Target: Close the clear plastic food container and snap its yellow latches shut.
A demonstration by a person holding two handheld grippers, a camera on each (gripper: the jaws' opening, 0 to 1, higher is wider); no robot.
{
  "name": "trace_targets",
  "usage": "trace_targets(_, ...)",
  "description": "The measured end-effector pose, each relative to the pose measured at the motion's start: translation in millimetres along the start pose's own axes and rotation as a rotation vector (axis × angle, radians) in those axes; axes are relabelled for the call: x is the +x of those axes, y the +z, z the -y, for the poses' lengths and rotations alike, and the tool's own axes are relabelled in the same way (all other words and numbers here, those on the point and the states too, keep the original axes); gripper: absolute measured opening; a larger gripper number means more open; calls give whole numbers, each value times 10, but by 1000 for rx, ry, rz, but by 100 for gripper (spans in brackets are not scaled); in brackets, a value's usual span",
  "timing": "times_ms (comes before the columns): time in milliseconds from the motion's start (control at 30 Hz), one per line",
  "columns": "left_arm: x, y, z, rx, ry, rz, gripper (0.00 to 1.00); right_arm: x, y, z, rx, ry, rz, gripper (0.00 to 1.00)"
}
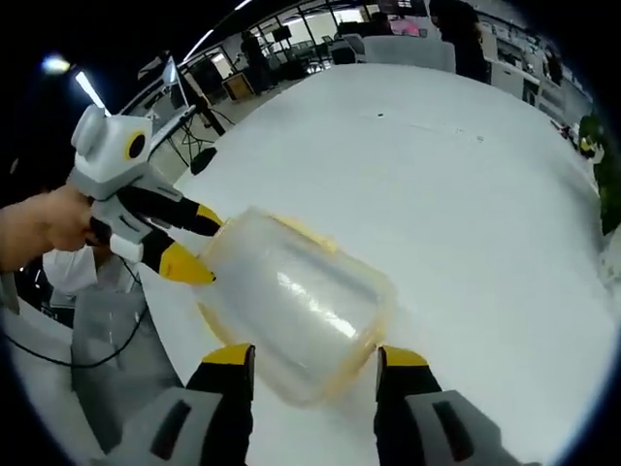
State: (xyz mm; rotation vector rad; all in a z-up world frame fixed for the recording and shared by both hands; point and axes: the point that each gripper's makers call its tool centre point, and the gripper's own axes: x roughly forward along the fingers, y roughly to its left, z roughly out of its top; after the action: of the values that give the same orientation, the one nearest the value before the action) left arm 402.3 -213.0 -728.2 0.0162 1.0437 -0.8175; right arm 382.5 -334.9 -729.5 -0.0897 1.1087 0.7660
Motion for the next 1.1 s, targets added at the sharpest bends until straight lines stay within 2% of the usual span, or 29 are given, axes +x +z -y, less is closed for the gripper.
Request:
trace_targets(100,-27,24,5,36,-5,7,42,-56,41,7,-8,18,15,47)
trace_targets(267,-104,95,-6,87,-5,30,42,-149,106,17,-96,21,33,47)
trace_targets(333,-144,144,-67,173,21,41,46,-178,113,-1,-115,33,33,46)
trace_targets(367,-156,149,-54,175,19,44,48,-189,119,-23,-132,47,38,45)
trace_targets(467,-198,231,25,223,-16,82,50,-192,129,-73,-176,85,50,42)
trace_targets(533,-221,275,75,276,-31,96,50,-202,135,-91,-187,92,54,43)
trace_targets(633,-233,320,182,361,-67,112,53,-230,160,-174,-249,127,66,41)
trace_targets(733,-233,283,278,381,-106,83,53,-250,175,-209,-336,137,64,41)
trace_targets(767,-233,263,310,403,-122,67,53,-256,183,-213,-347,135,67,41)
trace_targets(800,-228,291,329,437,-123,78,54,-265,190,-215,-355,135,68,41)
trace_targets(933,-239,316,370,510,-140,81,52,-292,194,-236,-420,162,65,39)
trace_targets(1000,-254,373,398,548,-155,113,47,-312,202,-237,-431,172,72,40)
trace_targets(1067,-262,394,389,561,-155,120,46,-339,206,-258,-446,193,78,39)
trace_targets(1100,-264,416,397,599,-163,130,46,-353,224,-268,-477,198,89,38)
